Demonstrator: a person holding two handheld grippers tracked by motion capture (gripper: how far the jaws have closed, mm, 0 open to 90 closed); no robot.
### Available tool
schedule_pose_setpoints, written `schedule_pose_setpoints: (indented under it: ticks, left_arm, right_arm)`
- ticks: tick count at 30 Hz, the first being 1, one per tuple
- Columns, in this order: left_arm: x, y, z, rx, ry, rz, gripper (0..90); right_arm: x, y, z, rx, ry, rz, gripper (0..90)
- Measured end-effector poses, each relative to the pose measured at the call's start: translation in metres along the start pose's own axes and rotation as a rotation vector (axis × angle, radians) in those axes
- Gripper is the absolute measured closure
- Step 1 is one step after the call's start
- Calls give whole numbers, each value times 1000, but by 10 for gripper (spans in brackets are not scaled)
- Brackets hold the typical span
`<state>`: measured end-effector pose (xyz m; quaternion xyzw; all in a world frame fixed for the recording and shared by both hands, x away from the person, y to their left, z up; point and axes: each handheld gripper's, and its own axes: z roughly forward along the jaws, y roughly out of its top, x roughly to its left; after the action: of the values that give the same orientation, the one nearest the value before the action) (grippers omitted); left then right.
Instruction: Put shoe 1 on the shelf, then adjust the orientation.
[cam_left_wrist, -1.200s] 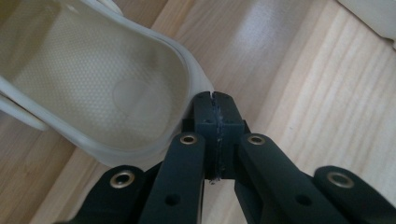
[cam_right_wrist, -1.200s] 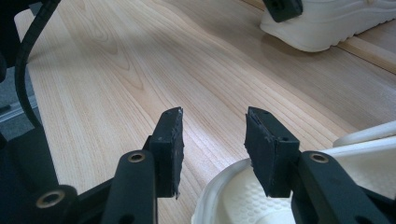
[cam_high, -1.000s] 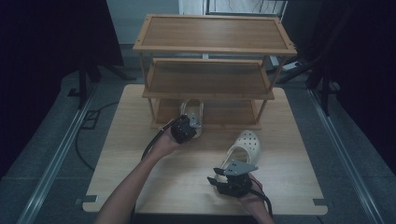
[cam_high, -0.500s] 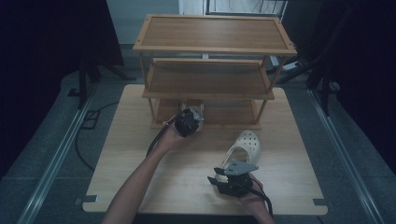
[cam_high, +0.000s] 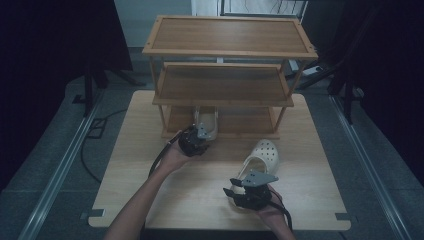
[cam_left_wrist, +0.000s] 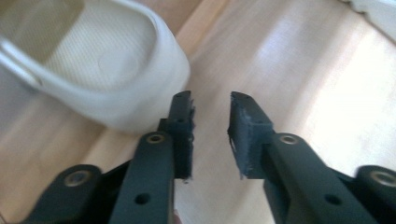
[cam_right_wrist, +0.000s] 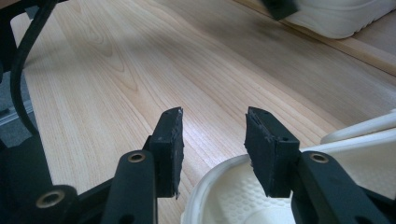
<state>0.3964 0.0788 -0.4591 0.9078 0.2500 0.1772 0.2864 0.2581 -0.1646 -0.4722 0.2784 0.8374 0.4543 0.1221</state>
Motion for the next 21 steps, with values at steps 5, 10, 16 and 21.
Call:
schedule_pose_setpoints:
  ticks: [5,10,16,21]
  left_arm:
    - [-12,-26,-18,-17,-11,-35,566]
    - [-23,-46,-34,-40,-27,-78,484]
    - [-37,-60,-46,-54,-50,-92,460]
    - [-48,-74,-52,-117,-84,-147,456]
  right_arm:
    - [-2,1,-1,-2,-3,4,572]
    - [-5,5,-2,-10,-16,3,580]
    - [-13,6,0,9,-22,10,681]
    - [-20,9,5,29,-22,13,795]
